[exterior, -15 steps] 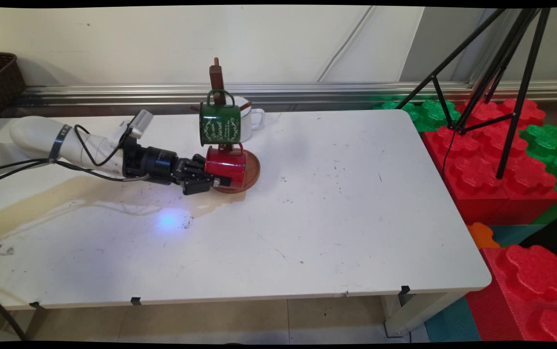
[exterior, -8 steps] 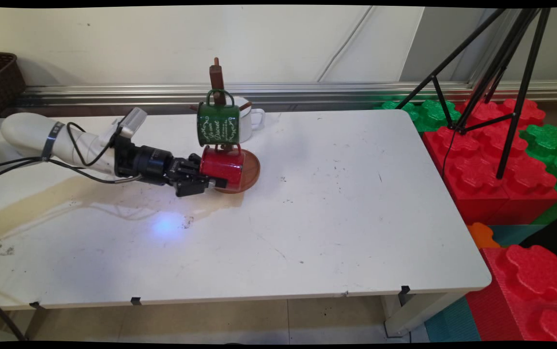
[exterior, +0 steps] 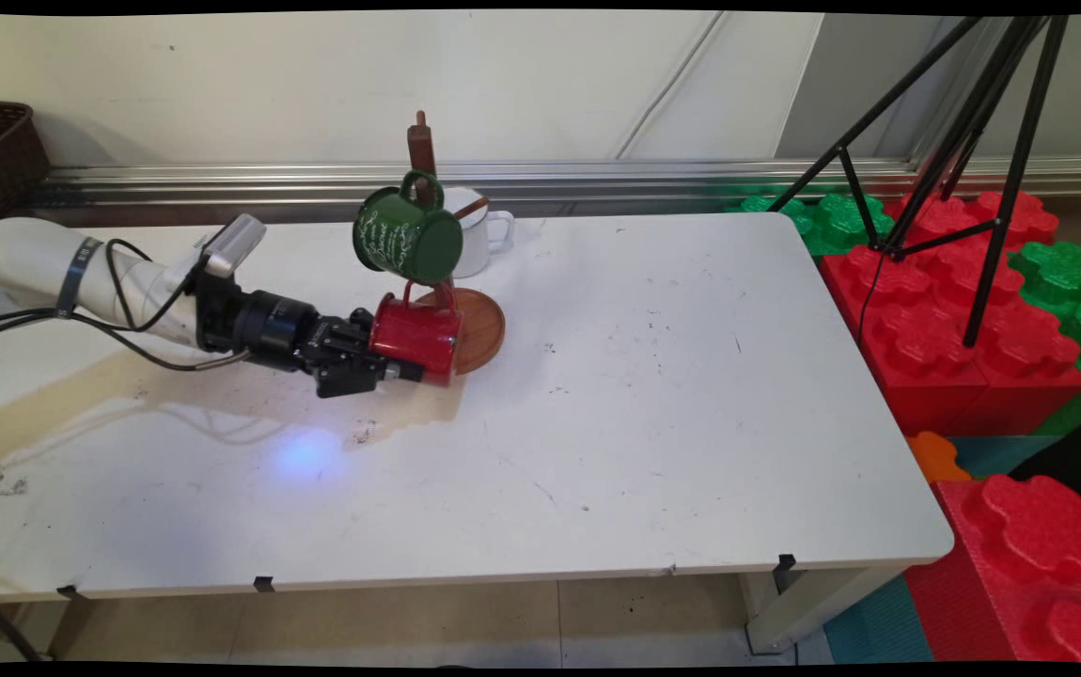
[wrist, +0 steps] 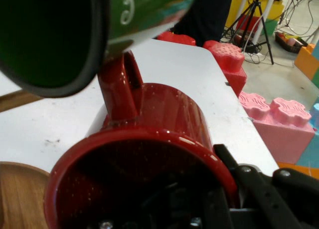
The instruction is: Place the picked object on the table
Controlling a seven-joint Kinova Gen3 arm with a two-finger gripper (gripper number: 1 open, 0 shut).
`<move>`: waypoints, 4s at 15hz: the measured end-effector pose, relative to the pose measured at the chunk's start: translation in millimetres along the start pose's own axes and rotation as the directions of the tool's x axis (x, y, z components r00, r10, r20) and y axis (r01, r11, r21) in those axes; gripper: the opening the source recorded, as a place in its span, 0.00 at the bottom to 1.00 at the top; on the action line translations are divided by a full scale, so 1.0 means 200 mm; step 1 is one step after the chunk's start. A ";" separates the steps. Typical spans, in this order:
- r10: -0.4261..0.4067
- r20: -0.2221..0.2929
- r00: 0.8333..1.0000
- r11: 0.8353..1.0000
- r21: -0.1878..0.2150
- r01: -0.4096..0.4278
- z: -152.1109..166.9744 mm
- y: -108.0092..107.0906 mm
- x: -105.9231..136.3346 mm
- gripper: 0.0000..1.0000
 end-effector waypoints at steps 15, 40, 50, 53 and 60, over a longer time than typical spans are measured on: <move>0.066 0.114 0.991 0.998 -0.013 -0.065 -0.34 0.14 0.03 0.00; 0.257 0.461 0.849 0.951 0.035 -0.307 -1.00 0.32 0.18 0.00; 0.302 0.608 0.734 0.925 0.000 -0.380 -1.08 0.35 0.20 0.00; 0.317 0.645 0.695 0.917 -0.021 -0.399 -1.08 0.36 0.20 0.00; 0.327 0.685 0.651 0.911 -0.047 -0.409 -1.04 0.35 0.20 0.00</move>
